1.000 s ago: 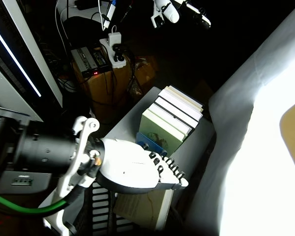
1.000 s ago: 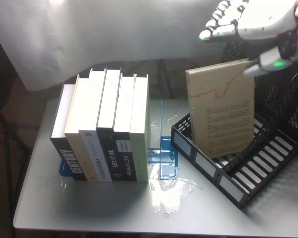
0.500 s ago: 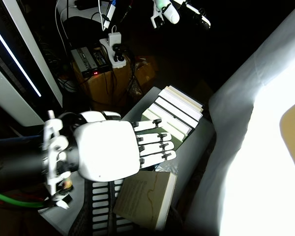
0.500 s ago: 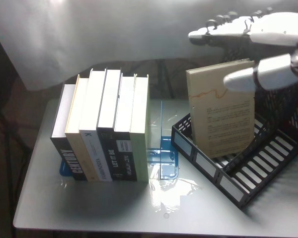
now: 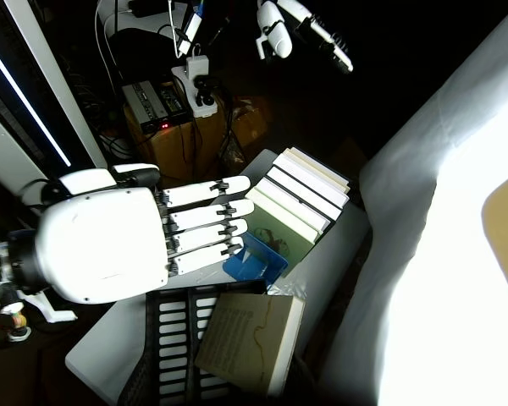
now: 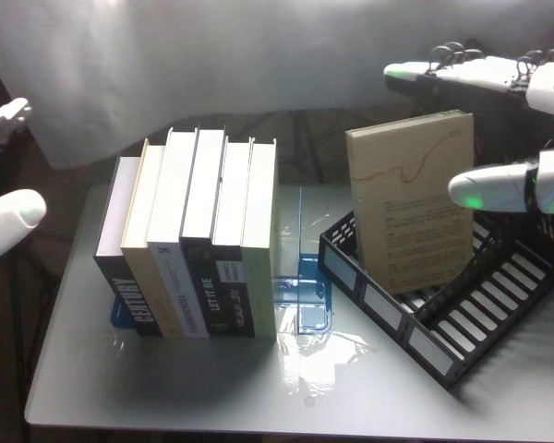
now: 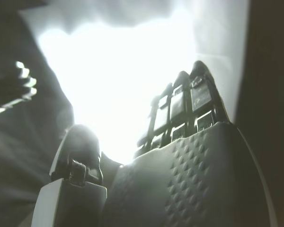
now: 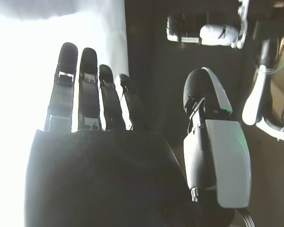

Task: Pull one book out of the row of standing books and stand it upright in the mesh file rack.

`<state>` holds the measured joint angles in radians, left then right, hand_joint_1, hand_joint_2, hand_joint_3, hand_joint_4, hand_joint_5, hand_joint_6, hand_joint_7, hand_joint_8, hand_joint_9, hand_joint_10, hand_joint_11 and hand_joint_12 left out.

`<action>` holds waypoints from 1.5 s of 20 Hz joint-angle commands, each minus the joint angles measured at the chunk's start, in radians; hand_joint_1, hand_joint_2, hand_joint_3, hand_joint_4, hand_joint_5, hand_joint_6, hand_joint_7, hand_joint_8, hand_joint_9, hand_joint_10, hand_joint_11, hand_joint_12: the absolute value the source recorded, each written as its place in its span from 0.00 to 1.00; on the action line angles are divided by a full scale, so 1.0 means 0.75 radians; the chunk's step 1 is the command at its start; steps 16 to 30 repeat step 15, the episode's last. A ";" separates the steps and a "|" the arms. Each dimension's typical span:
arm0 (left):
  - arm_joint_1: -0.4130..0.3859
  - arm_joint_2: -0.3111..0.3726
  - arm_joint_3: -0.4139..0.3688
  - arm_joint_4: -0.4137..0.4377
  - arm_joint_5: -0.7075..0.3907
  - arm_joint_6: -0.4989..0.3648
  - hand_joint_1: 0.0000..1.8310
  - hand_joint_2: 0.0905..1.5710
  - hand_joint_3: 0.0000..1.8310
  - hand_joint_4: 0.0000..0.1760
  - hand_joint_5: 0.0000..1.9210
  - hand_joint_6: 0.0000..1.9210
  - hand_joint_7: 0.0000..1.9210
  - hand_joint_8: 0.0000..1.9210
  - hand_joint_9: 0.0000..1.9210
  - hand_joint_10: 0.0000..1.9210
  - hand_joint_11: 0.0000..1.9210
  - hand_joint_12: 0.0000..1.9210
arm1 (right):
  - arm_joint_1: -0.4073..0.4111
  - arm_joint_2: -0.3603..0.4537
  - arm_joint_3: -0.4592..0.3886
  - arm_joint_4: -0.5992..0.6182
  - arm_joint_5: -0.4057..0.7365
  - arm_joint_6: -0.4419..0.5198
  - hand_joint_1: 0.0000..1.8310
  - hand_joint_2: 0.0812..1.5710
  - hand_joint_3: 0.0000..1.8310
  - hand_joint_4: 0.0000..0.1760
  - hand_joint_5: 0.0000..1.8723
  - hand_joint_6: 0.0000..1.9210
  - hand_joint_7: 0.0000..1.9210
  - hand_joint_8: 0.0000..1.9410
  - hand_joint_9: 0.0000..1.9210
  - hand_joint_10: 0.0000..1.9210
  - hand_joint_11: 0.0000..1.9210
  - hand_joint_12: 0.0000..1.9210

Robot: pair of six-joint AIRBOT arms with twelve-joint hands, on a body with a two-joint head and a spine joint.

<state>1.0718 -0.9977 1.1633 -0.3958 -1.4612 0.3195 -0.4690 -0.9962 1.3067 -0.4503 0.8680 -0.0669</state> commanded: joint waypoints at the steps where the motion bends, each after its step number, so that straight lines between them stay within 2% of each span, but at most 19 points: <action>1: -0.019 -0.009 0.014 0.001 -0.135 -0.004 0.04 0.88 0.00 0.16 0.00 0.00 0.00 0.00 0.00 0.00 0.00 0.00 | -0.010 0.031 -0.012 0.106 0.193 -0.020 0.21 0.77 0.00 0.39 0.00 0.00 0.00 0.00 0.05 0.09 0.00 0.38; 2: -0.039 -0.015 0.021 0.028 -0.122 -0.004 0.04 0.88 0.00 0.25 0.00 0.00 0.00 0.00 0.00 0.00 0.00 0.00 | -0.034 0.040 -0.026 0.141 0.215 -0.036 0.20 0.78 0.00 0.28 0.00 0.00 0.00 0.00 0.05 0.05 0.00 0.28; 3: -0.058 -0.018 0.027 0.060 -0.107 -0.004 0.04 0.87 0.00 0.34 0.00 0.00 0.00 0.00 0.00 0.00 0.00 0.00 | -0.061 0.049 -0.043 0.180 0.241 -0.073 0.19 0.77 0.00 0.33 0.00 0.00 0.00 0.00 0.06 0.03 0.00 0.18; 4: -0.079 -0.018 0.029 0.093 -0.090 -0.004 0.07 0.88 0.00 0.37 0.00 0.00 0.00 0.00 0.00 0.00 0.00 0.00 | -0.095 0.054 -0.058 0.216 0.267 -0.092 0.16 0.77 0.00 0.17 0.00 0.00 0.00 0.00 0.03 0.01 0.00 0.05; 5: -0.090 -0.018 0.028 0.108 -0.084 -0.004 0.09 0.88 0.00 0.34 0.00 0.00 0.00 0.00 0.00 0.00 0.00 0.00 | -0.109 0.055 -0.064 0.233 0.278 -0.099 0.16 0.78 0.00 0.13 0.00 0.00 0.00 0.00 0.00 0.00 0.00 0.01; 6: -0.104 -0.018 0.027 0.125 -0.076 -0.004 0.10 0.89 0.00 0.29 0.00 0.00 0.00 0.00 0.00 0.00 0.00 0.00 | -0.135 0.055 -0.072 0.264 0.299 -0.112 0.15 0.77 0.00 0.17 0.00 0.00 0.00 0.00 0.00 0.00 0.00 0.00; 7: -0.111 -0.019 0.026 0.133 -0.072 -0.004 0.08 0.88 0.00 0.21 0.00 0.00 0.00 0.00 0.00 0.00 0.00 0.00 | -0.150 0.055 -0.077 0.283 0.311 -0.116 0.14 0.77 0.00 0.16 0.00 0.00 0.00 0.00 0.00 0.00 0.00 0.00; 9: -0.125 -0.023 0.023 0.149 -0.065 -0.004 0.03 0.87 0.00 0.22 0.00 0.00 0.00 0.00 0.00 0.00 0.00 0.00 | -0.178 0.055 -0.094 0.326 0.336 -0.139 0.13 0.76 0.00 0.14 0.00 0.00 0.00 0.00 0.00 0.00 0.00 0.00; 10: -0.127 -0.025 0.023 0.154 -0.064 -0.004 0.04 0.85 0.00 0.42 0.00 0.00 0.00 0.00 0.00 0.00 0.00 0.00 | -0.191 0.058 -0.105 0.344 0.344 -0.153 0.13 0.76 0.00 0.16 0.00 0.00 0.00 0.00 0.00 0.00 0.00 0.00; 11: -0.129 -0.025 0.021 0.158 -0.062 -0.004 0.04 0.84 0.00 0.47 0.00 0.00 0.00 0.00 0.00 0.00 0.00 0.00 | -0.205 0.062 -0.116 0.360 0.354 -0.163 0.13 0.76 0.00 0.18 0.00 0.00 0.00 0.00 0.00 0.00 0.00 0.00; 12: -0.131 -0.025 0.019 0.161 -0.061 -0.004 0.05 0.81 0.00 0.46 0.00 0.00 0.00 0.00 0.00 0.00 0.00 0.00 | -0.216 0.066 -0.125 0.379 0.368 -0.175 0.14 0.76 0.00 0.23 0.00 0.00 0.00 0.00 0.00 0.00 0.00 0.00; 13: -0.131 -0.024 0.017 0.163 -0.062 -0.004 0.05 0.78 0.00 0.51 0.00 0.00 0.00 0.00 0.00 0.00 0.00 0.00 | -0.227 0.067 -0.134 0.398 0.382 -0.193 0.14 0.76 0.00 0.19 0.00 0.00 0.00 0.00 0.00 0.00 0.00 0.00; 14: -0.131 -0.024 0.015 0.164 -0.063 -0.004 0.05 0.76 0.00 0.52 0.00 0.00 0.00 0.00 0.00 0.00 0.00 0.00 | -0.231 0.067 -0.141 0.406 0.387 -0.204 0.14 0.75 0.00 0.24 0.00 0.00 0.00 0.00 0.00 0.00 0.00 0.00; 15: -0.131 -0.026 0.013 0.164 -0.067 -0.004 0.07 0.77 0.00 0.52 0.00 0.00 0.00 0.00 0.00 0.00 0.00 0.00 | -0.233 0.067 -0.145 0.407 0.388 -0.209 0.15 0.76 0.00 0.27 0.00 0.00 0.00 0.00 0.00 0.00 0.00 0.00; 30: -0.131 -0.026 0.013 0.164 -0.067 -0.004 0.07 0.77 0.00 0.52 0.00 0.00 0.00 0.00 0.00 0.00 0.00 0.00 | -0.233 0.067 -0.145 0.407 0.388 -0.209 0.15 0.76 0.00 0.27 0.00 0.00 0.00 0.00 0.00 0.00 0.00 0.00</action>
